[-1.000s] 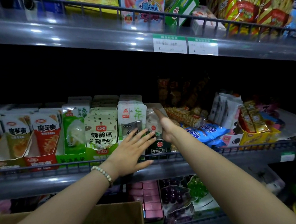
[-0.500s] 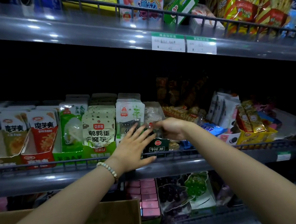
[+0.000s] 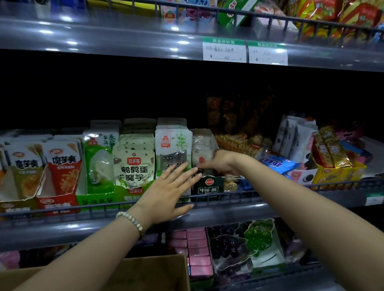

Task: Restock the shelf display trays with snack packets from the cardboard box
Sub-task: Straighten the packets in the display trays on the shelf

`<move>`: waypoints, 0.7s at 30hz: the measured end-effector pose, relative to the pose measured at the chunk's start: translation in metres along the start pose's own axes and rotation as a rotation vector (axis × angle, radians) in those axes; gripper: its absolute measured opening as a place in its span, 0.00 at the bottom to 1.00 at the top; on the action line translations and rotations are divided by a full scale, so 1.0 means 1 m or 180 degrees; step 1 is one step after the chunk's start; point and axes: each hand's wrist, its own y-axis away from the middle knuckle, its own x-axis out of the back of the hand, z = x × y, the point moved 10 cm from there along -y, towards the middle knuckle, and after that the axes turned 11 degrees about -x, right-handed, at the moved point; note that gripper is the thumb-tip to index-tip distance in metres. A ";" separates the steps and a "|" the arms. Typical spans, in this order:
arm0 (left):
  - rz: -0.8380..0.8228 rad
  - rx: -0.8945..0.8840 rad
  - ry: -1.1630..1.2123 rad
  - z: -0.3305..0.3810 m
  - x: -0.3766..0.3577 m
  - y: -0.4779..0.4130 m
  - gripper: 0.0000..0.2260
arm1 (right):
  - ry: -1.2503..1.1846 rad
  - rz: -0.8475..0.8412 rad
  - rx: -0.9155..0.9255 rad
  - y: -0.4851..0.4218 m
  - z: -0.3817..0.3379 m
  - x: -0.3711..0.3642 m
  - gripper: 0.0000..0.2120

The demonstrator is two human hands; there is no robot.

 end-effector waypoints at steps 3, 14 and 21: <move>0.0119 0.0041 0.0030 -0.006 0.001 0.009 0.32 | 0.0044 0.0582 -0.0019 0.001 0.002 0.013 0.27; 0.0064 0.0131 -0.0019 -0.012 -0.007 0.019 0.32 | 0.0024 0.0760 -0.0232 0.008 -0.006 0.006 0.20; -0.0012 0.0114 0.0013 -0.013 -0.013 0.019 0.31 | 0.1195 0.0807 -0.0174 0.012 -0.010 0.003 0.27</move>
